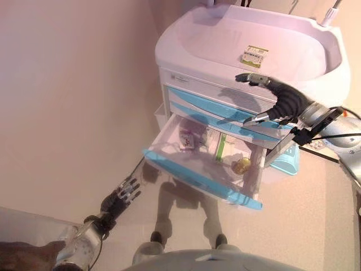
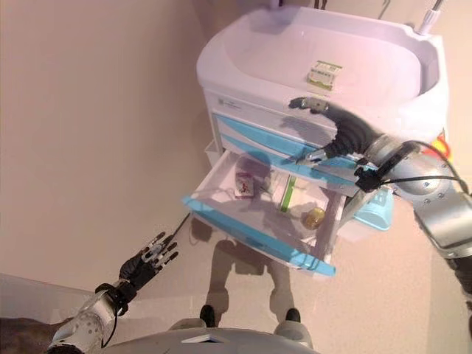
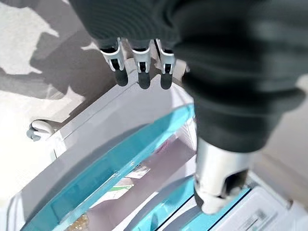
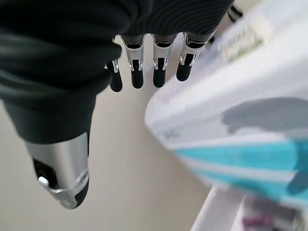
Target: Open the drawer and pick up the medicine
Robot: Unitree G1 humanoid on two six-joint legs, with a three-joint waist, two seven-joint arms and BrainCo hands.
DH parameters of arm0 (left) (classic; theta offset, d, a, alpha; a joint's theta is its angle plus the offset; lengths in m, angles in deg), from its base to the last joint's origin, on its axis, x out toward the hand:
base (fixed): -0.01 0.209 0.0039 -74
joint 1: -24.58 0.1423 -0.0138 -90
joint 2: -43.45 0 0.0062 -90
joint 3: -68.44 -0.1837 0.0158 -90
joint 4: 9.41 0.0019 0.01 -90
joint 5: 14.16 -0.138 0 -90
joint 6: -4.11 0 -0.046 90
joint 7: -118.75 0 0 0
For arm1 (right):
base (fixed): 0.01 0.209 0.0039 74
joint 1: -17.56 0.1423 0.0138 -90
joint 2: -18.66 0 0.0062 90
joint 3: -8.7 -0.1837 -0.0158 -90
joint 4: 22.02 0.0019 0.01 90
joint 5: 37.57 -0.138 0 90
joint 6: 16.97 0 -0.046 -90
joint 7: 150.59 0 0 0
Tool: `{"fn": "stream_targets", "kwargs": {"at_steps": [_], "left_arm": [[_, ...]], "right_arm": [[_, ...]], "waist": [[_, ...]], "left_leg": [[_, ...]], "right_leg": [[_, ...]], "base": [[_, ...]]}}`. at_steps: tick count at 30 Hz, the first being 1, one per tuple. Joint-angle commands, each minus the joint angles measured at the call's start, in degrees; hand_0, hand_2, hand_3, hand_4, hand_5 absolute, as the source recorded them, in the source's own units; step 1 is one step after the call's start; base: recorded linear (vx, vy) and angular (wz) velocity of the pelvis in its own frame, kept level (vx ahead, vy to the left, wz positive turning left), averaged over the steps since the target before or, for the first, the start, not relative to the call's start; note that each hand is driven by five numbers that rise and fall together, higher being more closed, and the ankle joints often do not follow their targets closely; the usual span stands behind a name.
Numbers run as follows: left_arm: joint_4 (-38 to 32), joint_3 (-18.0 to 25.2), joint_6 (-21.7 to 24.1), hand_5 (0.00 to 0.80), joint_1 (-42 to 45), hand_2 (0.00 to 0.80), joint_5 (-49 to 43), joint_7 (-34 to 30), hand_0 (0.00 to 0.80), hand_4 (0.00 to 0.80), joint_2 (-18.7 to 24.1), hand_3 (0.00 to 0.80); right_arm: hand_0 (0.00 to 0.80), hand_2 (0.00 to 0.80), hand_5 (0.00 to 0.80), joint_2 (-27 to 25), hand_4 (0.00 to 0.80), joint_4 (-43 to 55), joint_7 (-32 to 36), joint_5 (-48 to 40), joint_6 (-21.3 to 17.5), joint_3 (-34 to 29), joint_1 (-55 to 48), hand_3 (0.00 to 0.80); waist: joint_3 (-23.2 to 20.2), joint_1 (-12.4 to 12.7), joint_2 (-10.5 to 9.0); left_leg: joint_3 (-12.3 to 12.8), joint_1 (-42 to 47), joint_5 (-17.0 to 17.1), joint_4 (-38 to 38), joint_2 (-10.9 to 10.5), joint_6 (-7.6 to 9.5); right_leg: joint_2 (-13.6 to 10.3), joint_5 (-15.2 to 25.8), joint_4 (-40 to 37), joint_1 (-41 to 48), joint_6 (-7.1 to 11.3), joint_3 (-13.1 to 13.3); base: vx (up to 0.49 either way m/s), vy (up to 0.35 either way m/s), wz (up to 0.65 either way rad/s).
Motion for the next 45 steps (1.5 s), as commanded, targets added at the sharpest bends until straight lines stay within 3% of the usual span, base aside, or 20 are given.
{"fn": "stream_targets", "kwargs": {"at_steps": [1, 4, 16, 30, 35, 45], "left_arm": [[-2.9, 1.4, 3.7, 0.000, -2.0, 0.000, -4.7, -0.7, 0.000, 0.000, 3.0, 0.000], [-3.1, 1.2, 4.5, 0.000, -2.5, 0.000, -7.8, -0.6, 0.000, 0.000, 3.9, 0.000], [-2.8, -1.0, 5.6, 0.000, -4.0, 0.000, -21.0, 1.7, 0.000, 0.000, 9.0, 0.000], [-5.2, -7.3, 6.4, 0.000, -6.3, 0.000, -37.2, 2.1, 0.000, 0.000, 18.5, 0.000], [-7.2, -10.2, 5.6, 0.000, -8.6, 0.000, -41.5, 3.1, 0.000, 0.000, 21.9, 0.000], [-8.3, -13.1, 5.5, 0.000, -10.5, 0.000, -44.1, 3.1, 0.000, 0.000, 23.5, 0.000]], "right_arm": [[0.000, 0.000, 0.000, 2.4, 0.000, 3.7, 4.9, -5.1, 0.1, -1.7, 0.0, 0.000], [0.000, 0.000, 0.000, 3.9, 0.000, 4.0, 8.4, -4.5, -0.7, -1.2, -2.8, 0.000], [0.000, 0.000, 0.000, 7.7, 0.000, -0.8, 14.9, -3.2, 1.8, 2.6, -12.2, 0.000], [0.000, 0.000, 0.000, 9.4, 0.000, -12.4, 12.0, -5.9, 2.4, 7.9, -18.5, 0.000], [0.000, 0.000, 0.000, 8.8, 0.000, -16.1, 11.3, -8.4, 0.4, 8.2, -19.9, 0.000], [0.000, 0.000, 0.000, 8.4, 0.000, -19.7, 6.8, -7.8, -3.8, 5.2, -23.7, 0.000]], "waist": [[-0.8, 0.3, -1.19], [-0.8, 0.0, -1.04], [0.3, -1.6, -0.29], [2.1, -4.0, 1.34], [2.8, -5.1, 1.79], [2.9, -6.7, 1.59]], "left_leg": [[-1.2, -3.2, -7.7, 7.2, 0.9, 1.28], [-0.9, -3.4, -7.5, 7.4, 1.0, 1.18], [0.1, -3.9, -7.1, 7.7, 0.9, 1.16], [0.5, -4.6, -6.6, 8.3, 0.8, 1.10], [0.9, -4.7, -6.4, 8.3, 0.5, 1.09], [1.4, -4.3, -6.2, 7.8, 0.6, 1.10]], "right_leg": [[-2.6, -2.8, 6.6, -1.6, 1.82, -2.4], [-2.6, -2.7, 6.7, -1.8, 1.86, -2.0], [-2.8, -2.2, 6.6, -2.9, 2.19, -0.9], [-3.0, -2.3, 7.7, -4.3, 1.94, -0.3], [-3.1, -2.2, 7.9, -4.8, 1.96, 0.1], [-2.8, -2.1, 7.5, -4.7, 2.19, 0.5]], "base": [[-0.023, 0.000, -0.03], [-0.017, 0.004, -0.06], [-0.017, 0.012, -0.06], [-0.007, 0.017, 0.00], [-0.013, 0.029, -0.02], [0.000, 0.001, 0.00]]}}
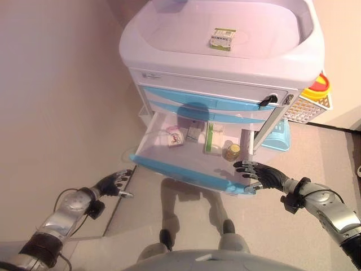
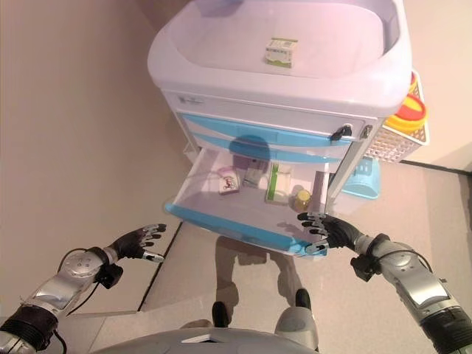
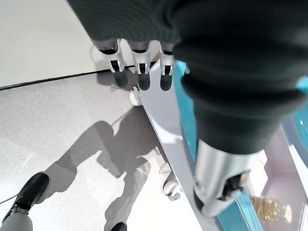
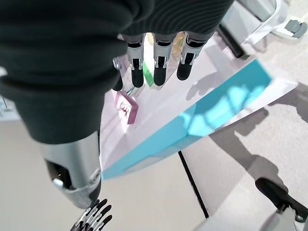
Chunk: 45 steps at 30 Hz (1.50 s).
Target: Open the drawer and pick up the medicine
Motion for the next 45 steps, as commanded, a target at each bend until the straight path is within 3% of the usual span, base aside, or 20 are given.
{"fn": "stream_targets", "kwargs": {"at_steps": [1, 7, 14, 20, 26, 32, 37, 45], "left_arm": [[-2.0, 1.1, 2.3, 0.000, 0.1, 0.000, -2.5, 0.6, 0.000, 0.000, 4.5, 0.000], [-2.5, 1.5, 2.0, 0.000, 1.7, 0.000, -2.1, -0.1, 0.000, 0.000, 5.3, 0.000], [-1.2, 2.1, 4.0, 0.000, 3.5, 0.000, -1.8, -0.3, 0.000, 0.000, 6.5, 0.000], [-1.3, 2.7, 5.0, 0.000, 4.1, 0.000, -3.6, -0.4, 0.000, 0.000, 7.9, 0.000], [0.3, 0.9, 5.9, 0.000, 0.8, 0.000, -6.6, 0.4, 0.000, 0.000, 9.0, 0.000], [2.1, -0.5, 6.0, 0.000, -0.9, 0.000, -8.7, 0.9, 0.000, 0.000, 6.5, 0.000], [3.5, -3.4, 6.4, 0.000, -3.9, 0.000, -13.4, 1.1, 0.000, 0.000, 4.5, 0.000], [4.7, -10.5, 5.6, 0.000, -10.8, 0.000, -18.8, 0.4, 0.000, 0.000, 2.8, 0.000]], "right_arm": [[0.000, 0.000, 0.000, -1.0, 0.000, 1.5, -1.6, -1.7, -6.0, -1.1, -1.0, 0.000], [0.000, 0.000, 0.000, -3.8, 0.000, 4.0, 0.8, -2.2, -11.7, -6.3, -4.6, 0.000], [0.000, 0.000, 0.000, -7.1, 0.000, 1.9, -2.2, 0.1, -9.8, -11.5, -8.5, 0.000], [0.000, 0.000, 0.000, -6.1, 0.000, -4.0, -0.9, -1.3, -9.0, -13.5, -10.6, 0.000], [0.000, 0.000, 0.000, -2.8, 0.000, -10.8, -2.6, -1.3, -5.6, -10.4, -8.3, 0.000], [0.000, 0.000, 0.000, 3.7, 0.000, -20.9, -5.8, 0.6, -4.0, -6.5, -6.2, 0.000], [0.000, 0.000, 0.000, 8.7, 0.000, -26.4, -7.9, 2.1, -1.8, -3.2, -3.8, 0.000], [0.000, 0.000, 0.000, 11.1, 0.000, -28.4, -10.2, 2.7, -0.7, 0.3, -1.6, 0.000]], "waist": [[0.4, 0.1, -3.46], [0.6, -0.2, -4.27], [0.8, -0.4, -5.44], [1.0, -0.2, -6.12], [1.3, -0.1, -6.13], [1.1, 0.3, -5.97], [1.0, 0.6, -5.56], [2.2, -0.5, -4.91]], "left_leg": [[-1.4, -3.6, -6.2, 8.5, 0.2, 1.17], [-1.2, -3.4, -6.3, 8.4, 0.6, 1.21], [-0.9, -3.3, -6.4, 8.4, 1.1, 1.14], [-0.9, -3.1, -6.4, 8.3, 1.3, 1.22], [-1.0, -3.3, -6.3, 8.3, 1.2, 1.14], [-1.6, -3.0, -6.3, 8.1, 1.2, 1.16], [-2.2, -2.9, -6.5, 8.3, 1.2, 1.22], [-2.5, -4.7, -6.6, 10.1, 0.9, 1.44]], "right_leg": [[-3.3, -2.0, 6.8, -1.7, 2.14, -1.9], [-2.9, -1.9, 6.5, -1.4, 2.51, -1.9], [-2.5, -1.6, 6.4, -1.4, 3.02, -1.9], [-2.4, -1.5, 6.3, -1.2, 3.20, -2.1], [-2.5, -1.4, 6.3, -1.3, 3.30, -2.2], [-2.6, -1.4, 6.1, -0.7, 3.22, -2.6], [-2.6, -1.8, 6.5, -0.4, 2.97, -3.0], [-2.6, -1.8, 7.9, -2.2, 2.93, -2.0]], "base": [[0.000, 0.000, 0.00], [-0.003, -0.045, -0.02], [-0.011, -0.041, -0.05], [0.000, 0.000, 0.00], [0.000, 0.000, 0.00], [0.000, 0.000, 0.00], [0.027, -0.003, 0.02], [0.003, 0.002, 0.00]]}}
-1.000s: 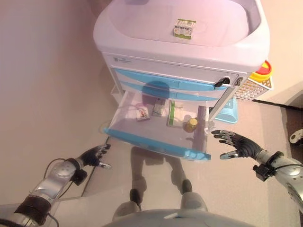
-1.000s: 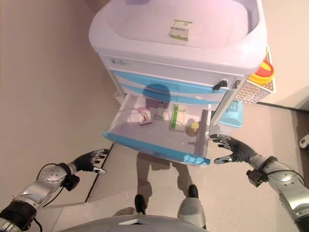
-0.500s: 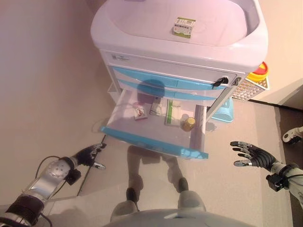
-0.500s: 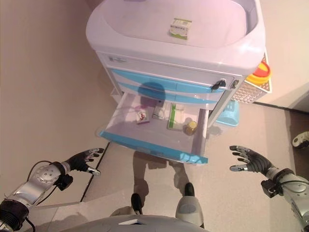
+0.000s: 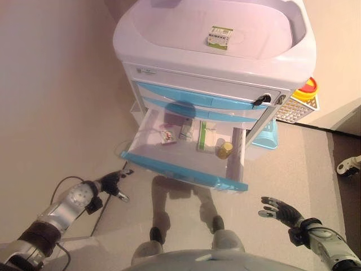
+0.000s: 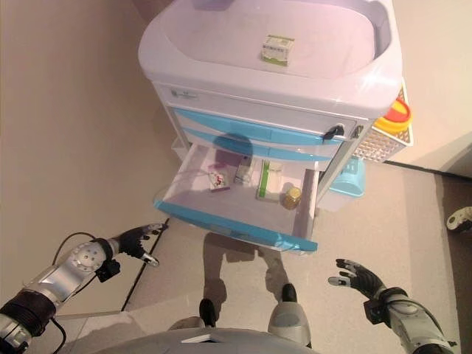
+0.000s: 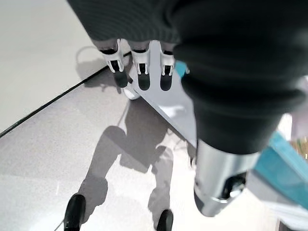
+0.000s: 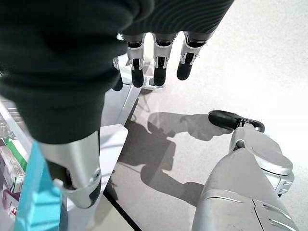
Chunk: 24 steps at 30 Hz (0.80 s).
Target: Open the drawer and pick up the medicine
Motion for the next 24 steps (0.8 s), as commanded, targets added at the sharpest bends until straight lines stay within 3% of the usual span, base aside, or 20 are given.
{"fn": "stream_targets", "kwargs": {"at_steps": [1, 9, 15, 24], "left_arm": [[3.5, -1.2, 1.0, 0.000, -5.3, 0.000, -2.6, 0.6, 0.000, 0.000, -2.1, 0.000], [11.1, -7.4, 0.7, 0.000, -14.4, 0.000, -6.3, 1.5, 0.000, 0.000, -7.1, 0.000], [18.1, -11.4, 3.2, 0.000, -19.7, 0.000, -13.0, 2.5, 0.000, 0.000, -10.1, 0.000], [25.9, -15.7, 6.5, 0.000, -30.0, 0.000, -18.8, 2.7, 0.000, 0.000, -11.5, 0.000]], "right_arm": [[0.000, 0.000, 0.000, -0.6, 0.000, -0.2, -1.5, 0.2, -0.6, 2.3, 3.3, 0.000], [0.000, 0.000, 0.000, -1.5, 0.000, 1.8, -3.9, -2.1, -2.5, 3.5, 6.7, 0.000], [0.000, 0.000, 0.000, -1.3, 0.000, 4.3, -5.6, -3.3, -3.0, 4.5, 8.8, 0.000], [0.000, 0.000, 0.000, -0.3, 0.000, 2.0, -6.8, -1.6, 1.5, 6.4, 11.6, 0.000]], "waist": [[0.5, -0.6, -0.79], [5.2, -2.3, -1.90], [7.5, -3.8, -3.66], [10.1, -6.1, -5.43]], "left_leg": [[-3.4, -7.6, -6.4, 10.9, 0.7, 1.73], [-3.0, -13.2, -6.1, 14.8, 0.8, 1.73], [-2.2, -16.9, -6.3, 17.7, 1.5, 1.70], [-0.2, -21.4, -8.0, 22.9, 2.3, 2.03]], "right_leg": [[-3.1, -1.8, 7.8, -3.9, 3.04, -3.0], [-2.3, -0.9, 9.6, -8.7, 2.82, -0.6], [-1.5, -0.1, 10.3, -11.7, 2.94, 0.5], [-0.9, 1.2, 12.1, -16.4, 2.96, 2.5]], "base": [[-0.050, 0.026, -0.02], [-0.105, -0.002, -0.05], [-0.081, -0.056, -0.10], [-0.054, -0.027, -0.13]]}}
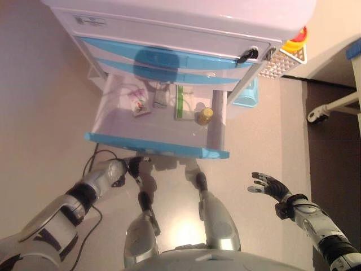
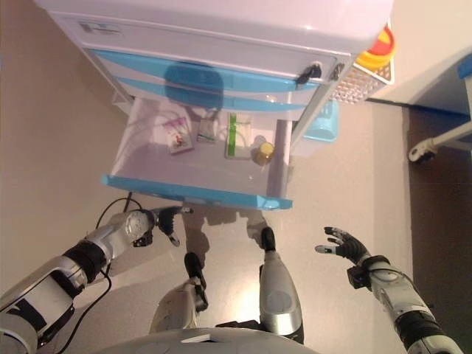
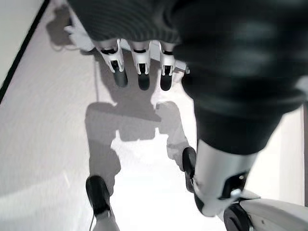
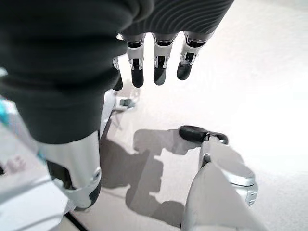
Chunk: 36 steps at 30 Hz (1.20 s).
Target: Open the drawer and pick up the medicine
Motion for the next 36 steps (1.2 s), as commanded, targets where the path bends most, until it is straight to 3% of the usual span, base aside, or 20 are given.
{"fn": "stream_targets", "kwargs": {"at_steps": [1, 10, 22, 36], "left_arm": [[3.1, 1.4, 2.8, 0.000, -3.3, 0.000, -2.4, 1.5, 0.000, 0.000, -0.4, 0.000], [4.8, 0.0, 3.7, 0.000, -12.6, 0.000, -4.4, 0.8, 0.000, 0.000, 3.0, 0.000], [1.9, -3.9, 1.0, 0.000, -28.7, 0.000, -1.4, -0.4, 0.000, 0.000, 9.6, 0.000], [14.4, -7.2, -0.4, 0.000, -41.4, 0.000, 2.0, 2.5, 0.000, 0.000, 9.7, 0.000]], "right_arm": [[0.000, 0.000, 0.000, -0.3, 0.000, 0.1, -0.6, 1.0, 1.4, 1.8, 0.6, 0.000], [0.000, 0.000, 0.000, -1.8, 0.000, -2.0, 3.3, 4.6, 3.2, 2.1, -0.4, 0.000], [0.000, 0.000, 0.000, -3.4, 0.000, -8.9, 2.7, 9.1, -1.3, 2.9, -0.7, 0.000], [0.000, 0.000, 0.000, -0.9, 0.000, -11.8, 0.5, 6.8, -3.9, 2.1, -1.9, 0.000]], "waist": [[-0.2, -1.0, -1.07], [1.1, -3.5, -0.48], [0.7, -5.4, 1.68], [1.3, -6.9, 0.54]], "left_leg": [[-1.4, -7.0, -5.7, 11.9, 0.0, 2.93], [0.4, -7.9, -7.3, 14.0, -0.7, 3.09], [0.6, -7.1, -7.5, 12.6, -2.2, 2.29], [0.2, -11.7, -9.9, 17.8, -2.2, 2.37]], "right_leg": [[-3.2, -1.2, 7.3, -2.7, 4.58, -1.2], [-3.8, -1.2, 8.5, -4.9, 4.16, 0.8], [-5.2, -1.9, 7.9, -5.0, 3.53, 1.7], [-6.0, -1.3, 9.0, -8.6, 3.65, 3.0]], "base": [[-0.031, 0.027, -0.15], [-0.007, 0.068, -0.09], [0.008, 0.053, 0.00], [-0.018, 0.008, 0.06]]}}
